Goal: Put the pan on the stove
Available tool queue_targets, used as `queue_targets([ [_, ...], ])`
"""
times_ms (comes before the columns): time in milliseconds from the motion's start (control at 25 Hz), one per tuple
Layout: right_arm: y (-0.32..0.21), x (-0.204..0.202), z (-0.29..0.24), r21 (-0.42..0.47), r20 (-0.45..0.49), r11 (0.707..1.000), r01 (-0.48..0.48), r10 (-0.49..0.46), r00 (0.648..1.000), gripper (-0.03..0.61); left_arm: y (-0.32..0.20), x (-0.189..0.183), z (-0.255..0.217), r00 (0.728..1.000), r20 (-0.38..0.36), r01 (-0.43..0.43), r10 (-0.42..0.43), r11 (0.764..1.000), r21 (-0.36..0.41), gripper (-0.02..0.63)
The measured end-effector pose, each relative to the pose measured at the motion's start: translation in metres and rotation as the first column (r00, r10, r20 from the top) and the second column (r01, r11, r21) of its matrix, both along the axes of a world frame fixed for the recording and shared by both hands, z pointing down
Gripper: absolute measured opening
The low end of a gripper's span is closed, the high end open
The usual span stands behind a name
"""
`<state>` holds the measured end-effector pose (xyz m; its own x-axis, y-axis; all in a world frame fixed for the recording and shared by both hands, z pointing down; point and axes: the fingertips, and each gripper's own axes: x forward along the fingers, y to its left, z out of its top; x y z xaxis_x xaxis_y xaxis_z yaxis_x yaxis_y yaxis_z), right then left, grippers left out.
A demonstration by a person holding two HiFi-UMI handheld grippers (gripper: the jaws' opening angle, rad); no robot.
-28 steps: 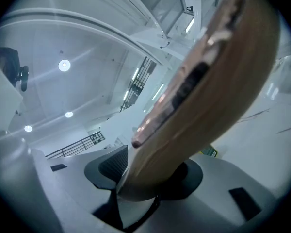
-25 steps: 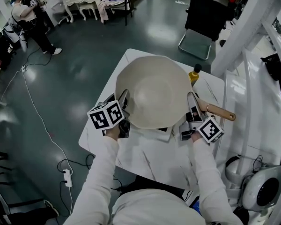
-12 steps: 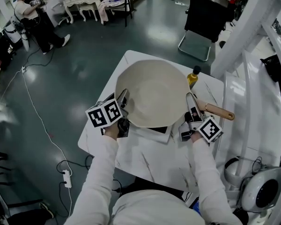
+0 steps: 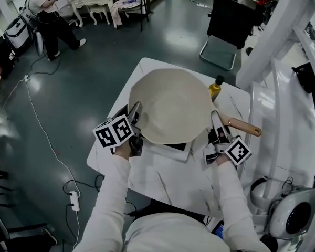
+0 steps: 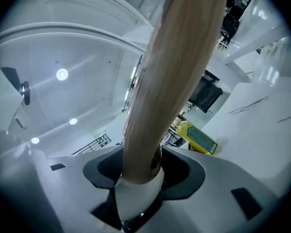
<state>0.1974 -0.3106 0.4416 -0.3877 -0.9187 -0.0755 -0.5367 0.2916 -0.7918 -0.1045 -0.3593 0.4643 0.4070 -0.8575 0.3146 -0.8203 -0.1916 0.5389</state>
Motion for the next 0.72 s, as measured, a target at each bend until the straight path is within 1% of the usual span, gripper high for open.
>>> queue_targets([
  [160, 0.011, 0.002, -0.001, 0.006, -0.024, 1.000, 0.004, -0.003, 1.000, 0.235, 0.005, -0.002, -0.003, 1.000, 0.001, 0.008, -0.008, 1.000, 0.010, 0.186],
  [320, 0.023, 0.002, 0.004, -0.028, -0.017, 1.000, 0.000, 0.000, 1.000, 0.235, 0.011, -0.005, -0.010, 1.000, 0.002, 0.020, -0.020, 0.999, 0.033, 0.187],
  [440, 0.028, 0.003, 0.010, -0.049, -0.031, 0.999, -0.008, 0.006, 0.999, 0.236, 0.014, -0.006, -0.015, 1.000, 0.010, 0.023, -0.023, 0.999, 0.050, 0.187],
  [600, 0.033, 0.003, 0.013, -0.065, 0.001, 0.998, -0.017, 0.017, 1.000, 0.235, 0.018, -0.005, -0.022, 1.000, 0.015, 0.016, -0.017, 0.998, 0.063, 0.187],
  [720, 0.036, 0.002, 0.013, -0.065, 0.011, 0.998, -0.016, 0.017, 1.000, 0.235, 0.019, -0.004, -0.025, 0.999, 0.038, 0.008, -0.011, 0.998, 0.066, 0.187],
])
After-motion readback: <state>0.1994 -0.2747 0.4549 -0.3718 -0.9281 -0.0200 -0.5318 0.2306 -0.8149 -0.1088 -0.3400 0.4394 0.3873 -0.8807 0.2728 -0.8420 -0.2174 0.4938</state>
